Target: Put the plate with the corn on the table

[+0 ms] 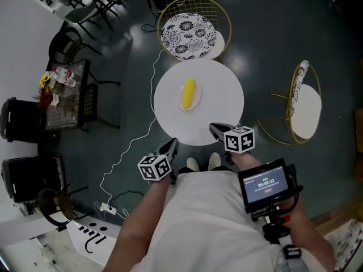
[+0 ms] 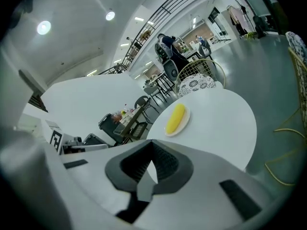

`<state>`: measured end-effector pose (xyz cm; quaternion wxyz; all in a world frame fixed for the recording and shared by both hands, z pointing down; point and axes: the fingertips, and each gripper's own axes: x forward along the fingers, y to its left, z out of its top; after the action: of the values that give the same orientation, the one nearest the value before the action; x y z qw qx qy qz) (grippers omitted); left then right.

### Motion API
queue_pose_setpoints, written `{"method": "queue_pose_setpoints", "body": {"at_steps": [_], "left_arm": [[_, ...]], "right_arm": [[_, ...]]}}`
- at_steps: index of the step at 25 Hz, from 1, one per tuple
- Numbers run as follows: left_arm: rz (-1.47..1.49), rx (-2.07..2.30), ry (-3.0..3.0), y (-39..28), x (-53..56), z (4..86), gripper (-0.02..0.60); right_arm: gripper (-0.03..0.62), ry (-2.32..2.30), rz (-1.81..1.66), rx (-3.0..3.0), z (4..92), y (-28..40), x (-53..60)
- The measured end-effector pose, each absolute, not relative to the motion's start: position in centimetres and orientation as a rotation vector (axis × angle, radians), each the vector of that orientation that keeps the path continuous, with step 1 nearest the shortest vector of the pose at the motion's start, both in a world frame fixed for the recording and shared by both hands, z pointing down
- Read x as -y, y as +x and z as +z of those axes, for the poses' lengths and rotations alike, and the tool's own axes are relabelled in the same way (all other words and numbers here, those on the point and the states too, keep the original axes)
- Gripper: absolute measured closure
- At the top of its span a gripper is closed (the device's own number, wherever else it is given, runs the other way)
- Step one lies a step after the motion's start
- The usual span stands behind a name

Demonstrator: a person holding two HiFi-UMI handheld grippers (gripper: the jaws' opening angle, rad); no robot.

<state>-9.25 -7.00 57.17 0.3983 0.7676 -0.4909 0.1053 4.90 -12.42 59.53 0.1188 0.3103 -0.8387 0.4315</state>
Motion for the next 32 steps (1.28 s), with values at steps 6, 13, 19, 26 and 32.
{"method": "queue_pose_setpoints", "body": {"at_steps": [6,13,19,26,32], "left_arm": [[0.262,1.21,2.006,-9.2,6.2,56.8,0.575],[0.211,1.199,2.105,-9.7,6.2,54.9,0.575],[0.194,1.181,2.159,-11.4,2.2,52.6,0.575],[0.19,1.136,2.182,-11.6,-1.0,52.4,0.575],[0.179,1.093,2.22,-13.1,-4.5,52.1,0.575]], "right_arm": [[0.588,0.939,1.234,2.476,58.4,5.6,11.8],[0.588,0.984,1.193,2.502,56.9,5.4,10.7],[0.588,0.945,1.15,2.553,53.5,1.9,6.0],[0.588,0.965,1.138,2.551,52.8,1.5,2.0],[0.588,0.999,1.118,2.557,52.3,-0.3,-2.4]]}}
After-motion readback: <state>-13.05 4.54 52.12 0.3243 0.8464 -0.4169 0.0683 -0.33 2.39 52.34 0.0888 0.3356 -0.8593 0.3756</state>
